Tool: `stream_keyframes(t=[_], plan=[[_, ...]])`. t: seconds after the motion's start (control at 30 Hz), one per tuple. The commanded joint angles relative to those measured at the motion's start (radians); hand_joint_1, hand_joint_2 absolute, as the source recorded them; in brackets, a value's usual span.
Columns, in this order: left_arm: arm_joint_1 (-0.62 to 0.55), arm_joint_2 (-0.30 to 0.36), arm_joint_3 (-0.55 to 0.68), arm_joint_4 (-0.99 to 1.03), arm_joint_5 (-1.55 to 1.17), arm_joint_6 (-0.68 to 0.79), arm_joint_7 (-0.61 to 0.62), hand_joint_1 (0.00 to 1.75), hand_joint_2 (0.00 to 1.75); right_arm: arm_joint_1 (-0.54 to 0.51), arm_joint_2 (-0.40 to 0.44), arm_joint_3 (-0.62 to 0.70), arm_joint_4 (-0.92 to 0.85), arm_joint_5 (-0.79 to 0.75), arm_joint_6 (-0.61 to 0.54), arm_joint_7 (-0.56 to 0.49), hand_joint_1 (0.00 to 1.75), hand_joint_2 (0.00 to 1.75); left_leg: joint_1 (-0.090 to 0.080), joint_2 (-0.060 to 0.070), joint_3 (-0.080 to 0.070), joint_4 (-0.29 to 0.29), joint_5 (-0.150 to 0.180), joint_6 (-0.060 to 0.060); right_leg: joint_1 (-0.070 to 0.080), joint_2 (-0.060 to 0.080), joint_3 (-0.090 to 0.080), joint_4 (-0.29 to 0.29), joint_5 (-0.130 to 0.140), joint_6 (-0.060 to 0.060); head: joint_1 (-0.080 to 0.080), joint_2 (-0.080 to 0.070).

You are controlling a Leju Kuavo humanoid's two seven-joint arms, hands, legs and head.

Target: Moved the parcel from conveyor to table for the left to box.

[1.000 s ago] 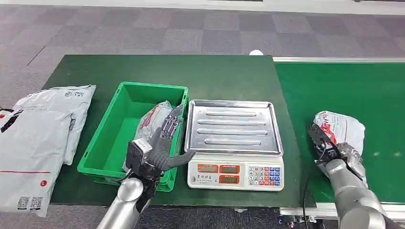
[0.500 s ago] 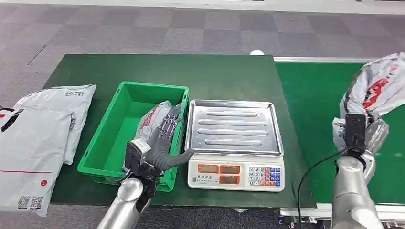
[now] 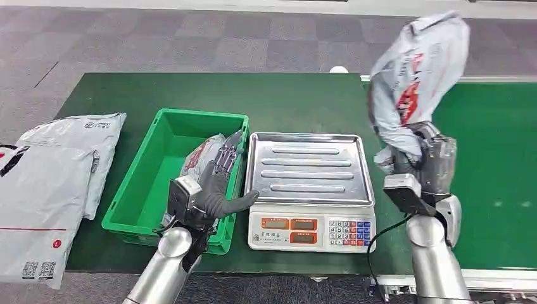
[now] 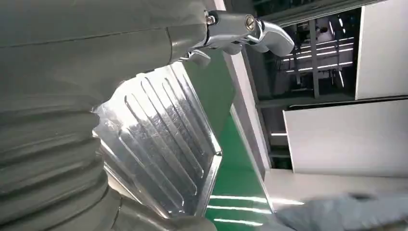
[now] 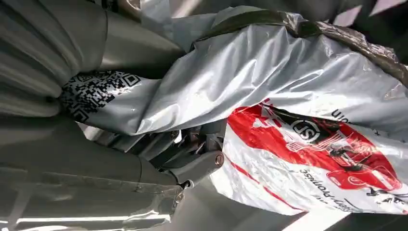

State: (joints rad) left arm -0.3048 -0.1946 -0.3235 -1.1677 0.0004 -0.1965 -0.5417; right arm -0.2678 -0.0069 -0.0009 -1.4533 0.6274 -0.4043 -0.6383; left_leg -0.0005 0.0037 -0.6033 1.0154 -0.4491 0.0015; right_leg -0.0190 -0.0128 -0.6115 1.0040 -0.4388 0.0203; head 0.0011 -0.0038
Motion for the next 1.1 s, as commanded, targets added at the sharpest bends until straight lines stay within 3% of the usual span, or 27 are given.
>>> stream_keyframes(t=[0.03,0.43,0.7,0.73,0.77,0.93,1.03,1.1], plan=[[-0.026,0.035,-0.028,0.052,-0.012,-0.018,-0.005,0.00,1.75,0.035,-0.057,0.258,-0.022,0.129,0.254,0.141,1.75,1.75,0.001,0.000,0.002,-0.001,0.000,-0.001,0.001,0.001,0.002,-0.002,0.000,-0.001,0.000,0.000],[-0.033,0.020,-0.016,0.067,-0.013,-0.018,-0.004,0.00,1.75,0.049,-0.095,0.313,0.068,0.186,0.435,0.243,1.75,1.75,0.001,-0.001,0.004,-0.002,0.000,-0.001,0.001,0.001,0.005,-0.004,0.000,-0.001,0.000,0.000],[-0.013,0.025,-0.009,0.031,-0.045,0.036,-0.034,0.00,1.75,0.041,-0.097,0.323,0.075,0.175,0.459,0.240,1.75,1.75,0.002,0.000,0.005,-0.003,-0.001,-0.001,0.002,0.002,0.005,-0.004,0.000,-0.002,0.000,0.000],[-0.014,0.028,-0.016,0.023,-0.070,0.059,-0.048,0.00,1.75,0.040,-0.102,0.330,0.070,0.177,0.459,0.231,0.70,1.75,0.001,0.000,0.003,-0.002,-0.001,-0.001,0.001,0.001,0.004,-0.003,0.000,-0.001,0.000,0.000],[-0.010,0.027,-0.015,0.012,-0.071,0.062,-0.049,0.00,1.75,0.037,-0.105,0.334,0.069,0.156,0.471,0.212,0.00,1.75,0.001,0.000,0.004,-0.002,-0.001,-0.001,0.002,0.001,0.004,-0.004,0.000,-0.001,0.000,0.000],[0.012,0.017,0.002,-0.033,-0.067,0.104,-0.067,0.00,1.75,0.018,-0.099,0.336,0.047,0.082,0.488,0.152,0.00,1.75,0.001,0.001,0.002,-0.001,-0.001,0.000,0.001,0.001,0.003,-0.002,0.000,-0.001,0.000,0.000],[0.022,0.014,0.009,-0.094,-0.200,0.321,-0.156,0.00,1.75,0.021,-0.081,0.300,-0.009,0.005,0.465,0.135,0.00,1.75,0.001,0.002,0.003,-0.002,-0.001,-0.001,0.001,0.003,0.003,-0.002,0.000,-0.001,0.000,0.000],[0.021,0.018,0.007,-0.110,-0.207,0.343,-0.155,0.00,1.75,0.024,-0.083,0.293,-0.029,-0.008,0.465,0.136,0.00,1.75,0.000,0.001,0.000,0.000,-0.001,0.000,0.001,0.001,0.000,0.000,0.000,-0.001,0.000,0.000]])
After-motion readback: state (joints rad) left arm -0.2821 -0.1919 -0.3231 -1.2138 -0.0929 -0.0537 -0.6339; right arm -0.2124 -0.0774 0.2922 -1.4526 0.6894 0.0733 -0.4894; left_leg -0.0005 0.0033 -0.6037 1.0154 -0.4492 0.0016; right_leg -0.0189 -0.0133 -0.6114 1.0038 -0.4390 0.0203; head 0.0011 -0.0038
